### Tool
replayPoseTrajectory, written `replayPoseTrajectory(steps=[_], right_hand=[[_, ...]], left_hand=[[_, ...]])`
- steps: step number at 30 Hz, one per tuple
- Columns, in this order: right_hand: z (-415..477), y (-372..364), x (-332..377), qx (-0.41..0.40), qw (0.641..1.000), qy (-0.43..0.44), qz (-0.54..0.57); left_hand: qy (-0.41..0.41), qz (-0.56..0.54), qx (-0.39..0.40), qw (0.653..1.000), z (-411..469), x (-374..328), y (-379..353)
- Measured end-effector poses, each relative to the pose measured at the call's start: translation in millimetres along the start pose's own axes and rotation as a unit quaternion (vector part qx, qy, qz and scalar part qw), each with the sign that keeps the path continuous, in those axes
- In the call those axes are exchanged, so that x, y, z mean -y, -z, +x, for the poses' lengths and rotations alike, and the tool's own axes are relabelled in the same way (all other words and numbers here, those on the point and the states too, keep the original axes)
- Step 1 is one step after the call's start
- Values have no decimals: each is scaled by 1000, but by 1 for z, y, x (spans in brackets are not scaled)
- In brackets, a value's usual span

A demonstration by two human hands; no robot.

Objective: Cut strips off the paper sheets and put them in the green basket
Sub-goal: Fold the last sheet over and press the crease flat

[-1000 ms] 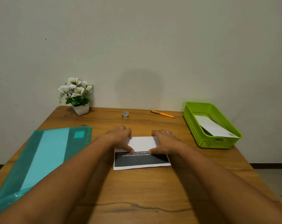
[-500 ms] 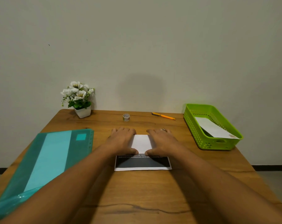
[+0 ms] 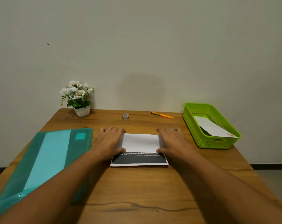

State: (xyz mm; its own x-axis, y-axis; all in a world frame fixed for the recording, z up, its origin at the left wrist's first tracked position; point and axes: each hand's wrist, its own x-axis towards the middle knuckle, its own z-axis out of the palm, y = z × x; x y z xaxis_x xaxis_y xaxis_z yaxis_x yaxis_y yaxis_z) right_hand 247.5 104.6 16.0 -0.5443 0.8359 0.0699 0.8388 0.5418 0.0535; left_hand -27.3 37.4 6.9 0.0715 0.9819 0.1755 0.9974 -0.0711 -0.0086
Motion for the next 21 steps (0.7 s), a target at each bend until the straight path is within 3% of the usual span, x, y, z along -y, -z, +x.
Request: replayPoseTrajectory(steps=[10,21], right_hand=[[-2,9,13,-109,994,15,-4],[-18,-35,11,-13,998,10,63]], left_hand=[[-10,-47,-69,996,-3,-21,10],[-22,-98,-17,995,-22,-27,-29]])
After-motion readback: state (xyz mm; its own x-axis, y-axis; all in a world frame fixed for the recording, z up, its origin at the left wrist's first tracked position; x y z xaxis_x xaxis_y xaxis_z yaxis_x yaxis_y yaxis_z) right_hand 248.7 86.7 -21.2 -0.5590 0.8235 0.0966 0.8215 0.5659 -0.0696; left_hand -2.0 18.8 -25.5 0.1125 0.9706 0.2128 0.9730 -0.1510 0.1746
